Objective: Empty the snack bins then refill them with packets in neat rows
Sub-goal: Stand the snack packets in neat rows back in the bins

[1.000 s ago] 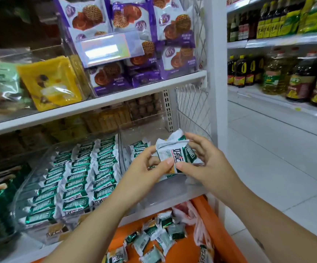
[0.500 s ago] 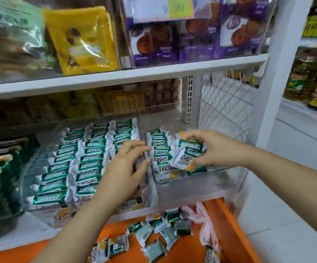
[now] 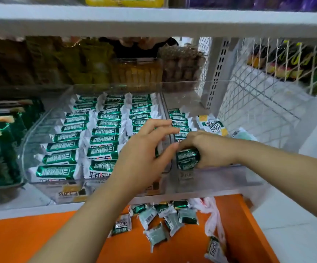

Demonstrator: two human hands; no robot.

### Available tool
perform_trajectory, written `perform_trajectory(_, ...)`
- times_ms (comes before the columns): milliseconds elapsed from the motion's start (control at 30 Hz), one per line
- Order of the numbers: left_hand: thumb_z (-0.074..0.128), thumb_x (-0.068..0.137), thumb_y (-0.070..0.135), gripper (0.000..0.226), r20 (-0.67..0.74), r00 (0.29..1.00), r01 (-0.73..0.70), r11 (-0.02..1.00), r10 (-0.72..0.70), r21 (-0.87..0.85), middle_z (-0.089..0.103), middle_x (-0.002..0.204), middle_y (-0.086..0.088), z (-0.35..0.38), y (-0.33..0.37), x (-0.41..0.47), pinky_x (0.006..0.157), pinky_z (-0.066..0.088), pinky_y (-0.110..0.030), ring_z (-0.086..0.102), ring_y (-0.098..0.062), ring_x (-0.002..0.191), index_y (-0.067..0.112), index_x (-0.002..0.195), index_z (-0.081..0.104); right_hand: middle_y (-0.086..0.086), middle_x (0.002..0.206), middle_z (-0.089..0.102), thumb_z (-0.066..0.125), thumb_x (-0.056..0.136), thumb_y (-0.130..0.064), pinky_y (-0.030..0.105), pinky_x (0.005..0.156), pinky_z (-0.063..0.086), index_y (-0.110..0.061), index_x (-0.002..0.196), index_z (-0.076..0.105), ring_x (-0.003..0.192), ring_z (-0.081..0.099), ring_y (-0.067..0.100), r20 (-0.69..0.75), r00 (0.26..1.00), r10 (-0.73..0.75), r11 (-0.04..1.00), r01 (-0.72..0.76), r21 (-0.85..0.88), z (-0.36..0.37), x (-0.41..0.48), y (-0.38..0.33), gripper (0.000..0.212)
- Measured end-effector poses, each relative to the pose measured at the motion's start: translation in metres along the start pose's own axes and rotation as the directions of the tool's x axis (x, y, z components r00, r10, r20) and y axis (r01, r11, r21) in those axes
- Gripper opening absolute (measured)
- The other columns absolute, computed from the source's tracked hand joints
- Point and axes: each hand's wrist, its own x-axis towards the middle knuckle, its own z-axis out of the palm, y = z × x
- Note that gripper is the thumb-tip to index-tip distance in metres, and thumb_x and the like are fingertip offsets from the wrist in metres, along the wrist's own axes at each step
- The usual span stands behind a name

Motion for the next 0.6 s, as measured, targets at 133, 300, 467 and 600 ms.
perform_trajectory(133, 0.058, 0.091, 0.034, 0.032, -0.003, 1.000, -0.012, 1.000, 0.012, 0.006, 0.042, 0.126, 0.026, 0.000, 0.001, -0.001, 0.089, 0.044, -0.020, 0.047, 0.005, 0.111, 0.037, 0.123, 0.059, -0.020, 0.103, 0.053, 0.080, 0.068, -0.044, 0.016, 0.074, 0.044, -0.039, 0.117, 0.055, 0.083, 0.055, 0.000, 0.092, 0.971, 0.222, 0.935, -0.238, 0.264, -0.032, -0.018, 0.006, 0.055)
perform_trajectory(300, 0.056, 0.093, 0.038, 0.030, -0.022, 0.999, -0.030, 0.999, 0.031, 0.024, 0.044, 0.130, 0.025, 0.002, 0.000, -0.002, 0.083, 0.054, -0.034, 0.055, -0.001, 0.103, 0.037, 0.123, 0.059, -0.009, 0.108, 0.061, 0.078, 0.076, -0.027, 0.013, 0.077, 0.043, -0.029, 0.109, 0.062, 0.094, 0.056, 0.011, 0.167, 0.911, 0.378, 0.918, -0.392, 0.057, -0.041, -0.046, 0.040, 0.037)
perform_trajectory(467, 0.039, 0.085, 0.056, 0.045, -0.024, 0.999, -0.027, 0.998, 0.028, 0.050, 0.042, 0.131, 0.029, 0.001, 0.003, -0.003, 0.077, 0.056, -0.040, 0.063, -0.012, 0.091, 0.041, 0.124, 0.056, -0.004, 0.102, 0.059, 0.076, 0.071, -0.027, 0.026, 0.072, 0.040, -0.025, 0.120, 0.054, 0.090, 0.052, 0.017, 0.176, 0.868, 0.464, 0.882, -0.433, -0.187, -0.014, -0.043, 0.050, 0.054)
perform_trajectory(600, 0.056, 0.093, 0.040, 0.030, -0.009, 1.000, -0.014, 1.000, 0.014, 0.028, 0.042, 0.131, 0.028, 0.000, 0.003, -0.003, 0.080, 0.055, -0.040, 0.061, -0.009, 0.096, 0.040, 0.123, 0.057, -0.002, 0.090, 0.064, 0.072, 0.076, -0.020, 0.024, 0.067, 0.046, -0.021, 0.117, 0.056, 0.082, 0.059, 0.019, -0.022, 0.836, 0.548, 0.836, -0.547, 0.032, -0.032, -0.054, 0.048, 0.044)
